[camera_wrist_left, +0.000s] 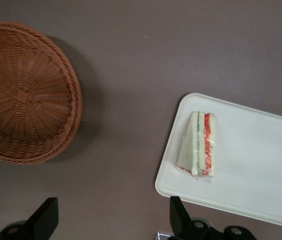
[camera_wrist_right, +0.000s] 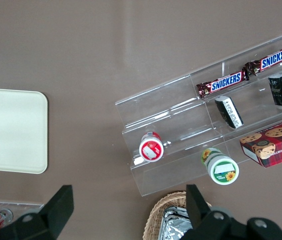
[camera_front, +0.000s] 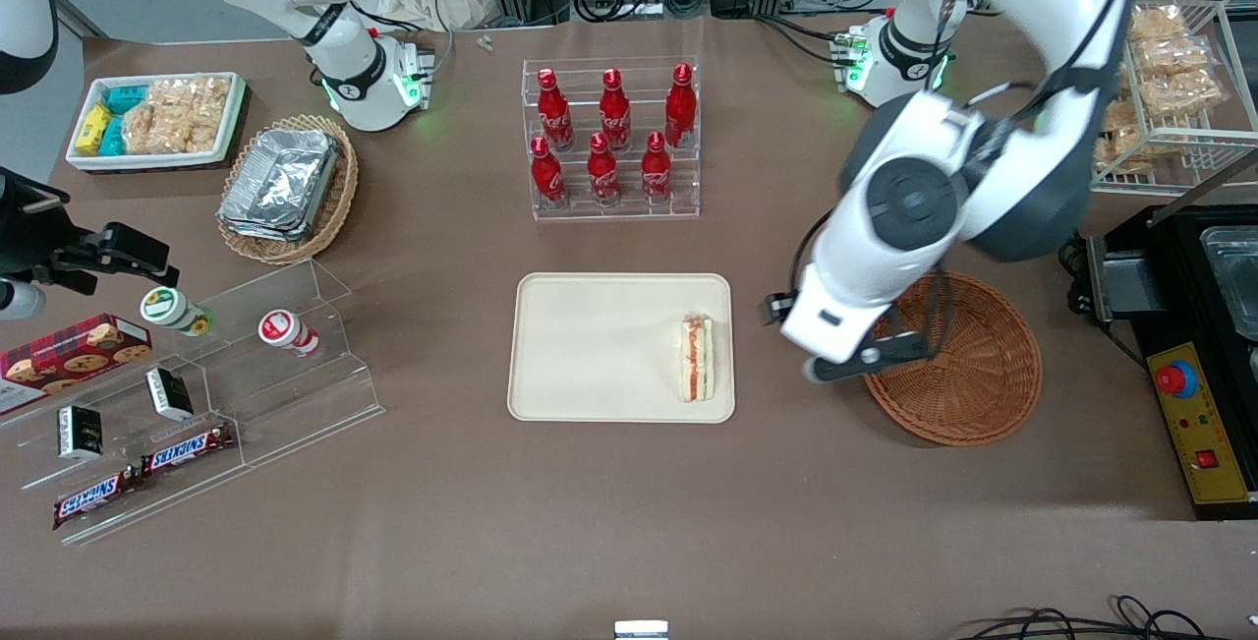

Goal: Place sandwich from basket to tray

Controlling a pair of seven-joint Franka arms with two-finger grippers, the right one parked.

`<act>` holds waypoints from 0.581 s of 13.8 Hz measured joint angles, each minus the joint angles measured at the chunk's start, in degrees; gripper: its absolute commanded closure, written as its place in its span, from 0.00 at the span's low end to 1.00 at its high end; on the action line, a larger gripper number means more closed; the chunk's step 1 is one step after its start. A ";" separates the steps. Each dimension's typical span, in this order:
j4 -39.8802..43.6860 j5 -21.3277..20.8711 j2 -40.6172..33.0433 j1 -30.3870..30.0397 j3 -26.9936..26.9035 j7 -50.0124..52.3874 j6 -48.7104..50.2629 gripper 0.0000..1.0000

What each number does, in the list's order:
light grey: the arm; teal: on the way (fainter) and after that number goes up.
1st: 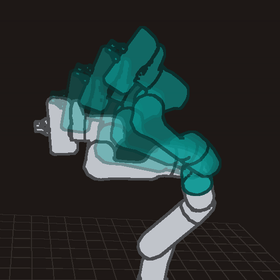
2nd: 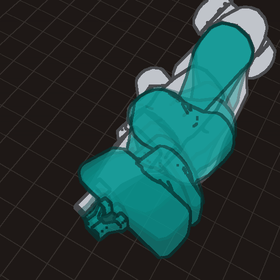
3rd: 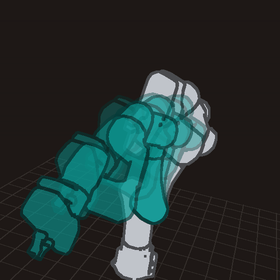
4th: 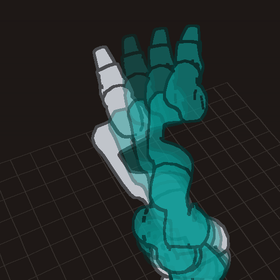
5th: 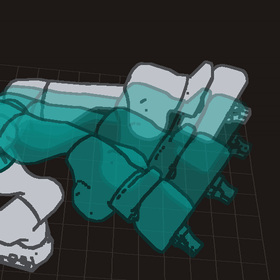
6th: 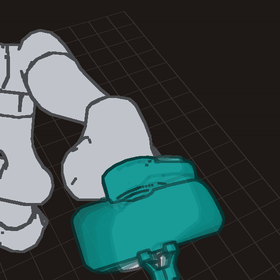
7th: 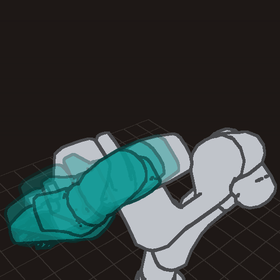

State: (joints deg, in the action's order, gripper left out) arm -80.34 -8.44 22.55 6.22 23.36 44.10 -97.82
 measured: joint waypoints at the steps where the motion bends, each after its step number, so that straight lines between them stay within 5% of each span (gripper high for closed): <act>1: -1.81 0.25 -2.42 -1.45 -0.02 -0.11 0.02 0.00; 8: -12.77 0.49 -13.74 -6.86 -2.62 -8.51 0.49 0.00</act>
State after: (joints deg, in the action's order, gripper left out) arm -93.11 -7.95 8.81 -0.64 20.74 35.59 -97.33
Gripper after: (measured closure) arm 0.000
